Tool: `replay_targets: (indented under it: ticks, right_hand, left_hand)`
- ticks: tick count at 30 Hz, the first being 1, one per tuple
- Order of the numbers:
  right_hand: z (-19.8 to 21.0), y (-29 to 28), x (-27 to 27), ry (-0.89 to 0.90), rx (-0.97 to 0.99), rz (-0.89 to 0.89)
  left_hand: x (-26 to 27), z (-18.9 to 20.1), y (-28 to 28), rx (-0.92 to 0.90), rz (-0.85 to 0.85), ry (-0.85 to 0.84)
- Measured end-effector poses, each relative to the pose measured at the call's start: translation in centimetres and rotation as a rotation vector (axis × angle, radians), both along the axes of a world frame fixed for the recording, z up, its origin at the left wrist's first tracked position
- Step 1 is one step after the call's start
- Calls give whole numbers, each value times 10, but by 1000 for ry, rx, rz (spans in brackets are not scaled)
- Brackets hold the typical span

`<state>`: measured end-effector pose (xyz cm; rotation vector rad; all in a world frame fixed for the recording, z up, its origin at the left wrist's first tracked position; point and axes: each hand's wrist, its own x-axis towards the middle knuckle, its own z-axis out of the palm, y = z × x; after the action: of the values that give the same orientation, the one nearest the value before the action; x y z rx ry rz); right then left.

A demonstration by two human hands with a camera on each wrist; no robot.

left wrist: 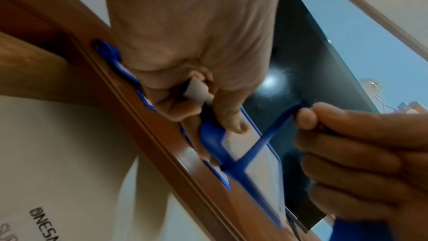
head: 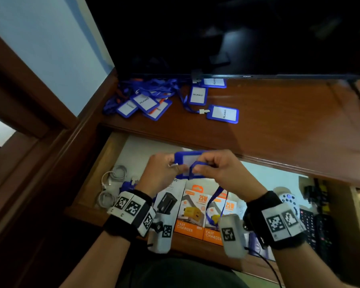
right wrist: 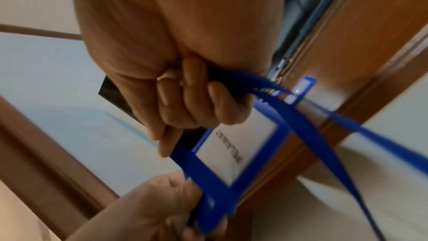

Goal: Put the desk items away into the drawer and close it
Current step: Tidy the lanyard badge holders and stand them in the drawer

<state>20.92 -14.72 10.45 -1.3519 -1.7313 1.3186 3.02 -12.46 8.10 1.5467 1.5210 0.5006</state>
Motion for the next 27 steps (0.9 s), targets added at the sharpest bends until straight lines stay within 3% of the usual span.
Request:
replay_targets:
  ticks: [3, 5, 10, 14, 16, 19, 22, 27]
  right_hand:
    - [-5, 11, 12, -148, 129, -45]
    - [-10, 13, 19, -155, 143, -42]
    - [-33, 4, 20, 140, -61, -8]
    - [-50, -7, 0, 454, -259, -222]
    - [-58, -8, -12, 497, -333, -298]
    - [-63, -4, -25, 414, -310, -259]
    - [-54, -3, -38, 296, -254, -157]
    - [-43, -4, -56, 23, -134, 6]
  left_hand:
    - [-1, 8, -5, -106, -195, 20]
    - [-7, 11, -6, -182, -277, -10]
    - [-19, 15, -8, -290, -304, -275]
    - [-20, 14, -9, -239, -159, -400]
    - [-20, 12, -9, -204, -5, -463]
    - [-24, 5, -7, -153, 260, -537]
    - [-30, 4, -5, -92, 440, -490]
    - [-38, 4, -8, 43, 476, -256]
